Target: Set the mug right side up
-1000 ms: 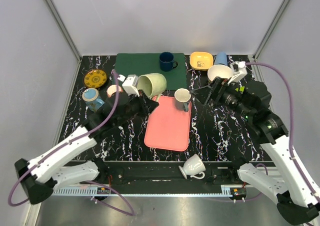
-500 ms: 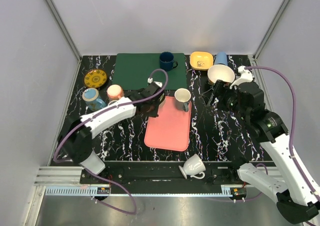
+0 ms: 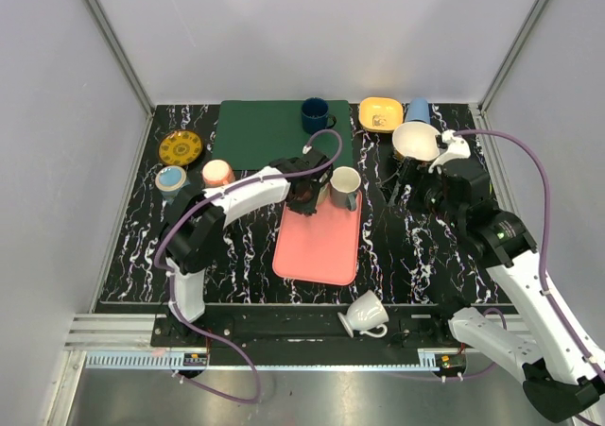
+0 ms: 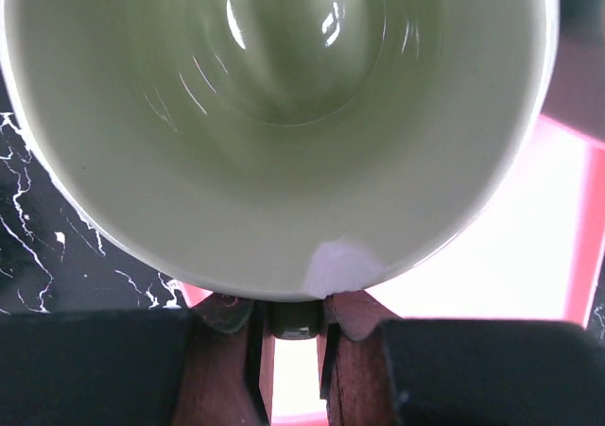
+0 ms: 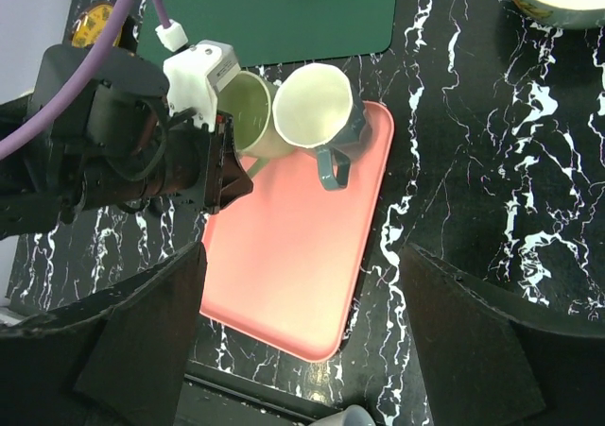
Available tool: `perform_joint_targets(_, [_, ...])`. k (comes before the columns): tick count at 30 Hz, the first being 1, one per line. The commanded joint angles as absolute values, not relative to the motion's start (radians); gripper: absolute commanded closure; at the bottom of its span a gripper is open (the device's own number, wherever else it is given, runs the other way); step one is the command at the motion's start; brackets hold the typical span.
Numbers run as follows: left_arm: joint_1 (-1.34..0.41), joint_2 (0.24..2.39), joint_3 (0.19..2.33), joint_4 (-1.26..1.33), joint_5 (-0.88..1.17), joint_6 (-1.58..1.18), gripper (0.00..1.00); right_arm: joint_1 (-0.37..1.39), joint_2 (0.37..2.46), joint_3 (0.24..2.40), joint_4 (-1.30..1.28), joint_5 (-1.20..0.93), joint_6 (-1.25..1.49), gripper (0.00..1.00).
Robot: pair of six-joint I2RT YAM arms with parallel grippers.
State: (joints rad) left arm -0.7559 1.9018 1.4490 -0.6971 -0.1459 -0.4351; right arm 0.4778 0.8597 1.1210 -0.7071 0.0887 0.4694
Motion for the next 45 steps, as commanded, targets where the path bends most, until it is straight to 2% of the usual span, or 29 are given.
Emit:
perform_joint_targets(1, [-0.739,1.930,1.542,-0.660,-0.126,-0.408,1.00,0.483,0.853,1.106,-0.675,0.095,0.446,0.12])
perform_joint_targets(7, [-0.739,1.979,1.563,-0.673,-0.107,-0.391,1.00,0.483,0.856,1.095,-0.675,0.104,0.437,0.12])
perform_joint_targets(10, [-0.739,1.979,1.543,-0.675,-0.110,-0.391,0.90,0.482,0.856,1.092,-0.672,0.107,0.434,0.11])
perform_joint_targets(11, [-0.739,1.968,1.533,-0.675,-0.110,-0.391,0.77,0.483,0.857,1.089,-0.670,0.107,0.436,0.12])
perform_joint_targets(13, [-0.739,1.956,1.522,-0.673,-0.123,-0.391,0.62,0.483,0.859,1.088,-0.669,0.107,0.436,0.12])
perform_joint_targets(14, [-0.739,1.932,1.508,-0.675,-0.126,-0.391,0.51,0.483,0.861,1.086,-0.670,0.107,0.434,0.11])
perform_joint_targets(18, [-0.739,1.830,1.474,-0.690,-0.166,-0.391,0.33,0.483,0.862,1.088,-0.667,0.109,0.439,0.11])
perform_joint_targets(24, [-0.749,1.534,1.359,-0.732,-0.342,-0.446,0.21,0.483,0.862,1.078,-0.649,0.104,0.439,0.11])
perform_joint_targets(25, [-0.753,1.490,1.312,-0.733,-0.401,-0.462,0.01,0.483,0.861,1.072,-0.635,0.097,0.439,0.11])
perform_joint_targets(28, [-0.778,1.324,1.220,-0.747,-0.538,-0.582,0.01,0.483,0.862,1.026,-0.597,0.072,0.459,0.12])
perform_joint_targets(31, [-0.773,1.182,1.099,-0.726,-0.573,-0.731,0.01,0.483,0.867,1.002,-0.568,0.043,0.483,0.12])
perform_joint_targets(34, [-0.750,1.028,0.940,-0.703,-0.607,-0.943,0.34,0.483,0.874,0.996,-0.554,0.037,0.500,0.13])
perform_joint_targets(35, [-0.733,0.949,0.902,-0.698,-0.588,-1.044,0.52,0.483,0.874,0.994,-0.552,0.035,0.500,0.13])
perform_joint_targets(36, [-0.704,0.916,0.873,-0.689,-0.563,-1.067,0.51,0.483,0.874,0.994,-0.552,0.034,0.502,0.13])
perform_joint_targets(37, [-0.703,0.893,0.849,-0.698,-0.555,-1.078,0.43,0.483,0.876,0.994,-0.548,0.031,0.503,0.13])
perform_joint_targets(38, [-0.703,0.881,0.847,-0.718,-0.563,-1.084,0.22,0.482,0.877,0.993,-0.545,0.029,0.506,0.13])
perform_joint_targets(40, [-0.692,0.905,0.874,-0.821,-0.592,-1.101,0.03,0.483,0.882,0.986,-0.534,0.012,0.511,0.13])
perform_joint_targets(45, [-0.638,1.021,0.870,-0.841,-0.586,-1.134,0.01,0.483,0.896,0.983,-0.522,-0.023,0.523,0.14])
